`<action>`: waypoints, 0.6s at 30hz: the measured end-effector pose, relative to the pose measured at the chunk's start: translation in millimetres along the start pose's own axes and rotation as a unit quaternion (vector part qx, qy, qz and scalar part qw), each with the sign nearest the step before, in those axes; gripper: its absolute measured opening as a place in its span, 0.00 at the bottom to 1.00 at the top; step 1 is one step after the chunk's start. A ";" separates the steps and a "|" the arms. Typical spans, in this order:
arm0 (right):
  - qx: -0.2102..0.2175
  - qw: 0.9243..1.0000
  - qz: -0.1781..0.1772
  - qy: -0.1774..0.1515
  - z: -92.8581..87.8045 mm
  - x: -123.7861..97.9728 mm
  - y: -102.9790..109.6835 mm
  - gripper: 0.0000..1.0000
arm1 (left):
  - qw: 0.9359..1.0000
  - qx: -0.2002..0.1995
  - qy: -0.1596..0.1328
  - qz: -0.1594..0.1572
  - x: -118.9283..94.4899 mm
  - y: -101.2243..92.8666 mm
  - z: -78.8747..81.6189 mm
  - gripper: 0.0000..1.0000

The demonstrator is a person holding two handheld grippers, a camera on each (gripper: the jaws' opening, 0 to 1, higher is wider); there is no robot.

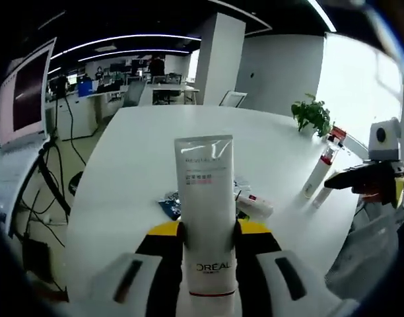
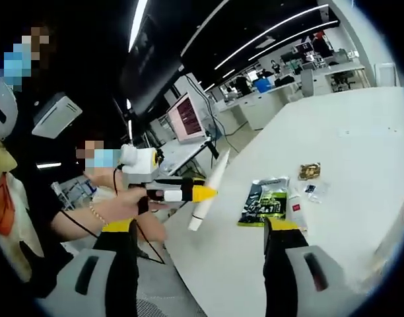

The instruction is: Arrange the skincare products in the storage area until every visible bottle or jar stands upright without overlapping.

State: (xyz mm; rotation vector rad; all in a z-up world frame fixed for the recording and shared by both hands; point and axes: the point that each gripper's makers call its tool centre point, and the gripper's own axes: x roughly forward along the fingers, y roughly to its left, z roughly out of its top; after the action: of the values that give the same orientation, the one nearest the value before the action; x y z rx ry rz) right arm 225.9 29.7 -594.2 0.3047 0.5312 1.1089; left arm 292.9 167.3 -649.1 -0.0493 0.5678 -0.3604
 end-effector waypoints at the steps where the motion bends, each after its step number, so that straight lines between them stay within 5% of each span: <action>1: 0.000 1.000 0.002 -0.002 1.9 2.3 1.3 0.76 | 1.000 0.003 -0.003 -0.003 -2.6 -5.2 2.7 0.30; 18: 0.034 0.998 0.016 -0.059 47.6 29.4 11.7 0.64 | 0.995 0.071 -0.058 -0.033 -38.8 -66.9 47.2 0.30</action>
State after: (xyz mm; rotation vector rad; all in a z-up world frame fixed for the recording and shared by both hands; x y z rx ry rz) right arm 253.1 62.7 -556.1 0.4375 0.4612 1.0970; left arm 266.3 115.7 -579.5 0.0476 0.4251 -0.4579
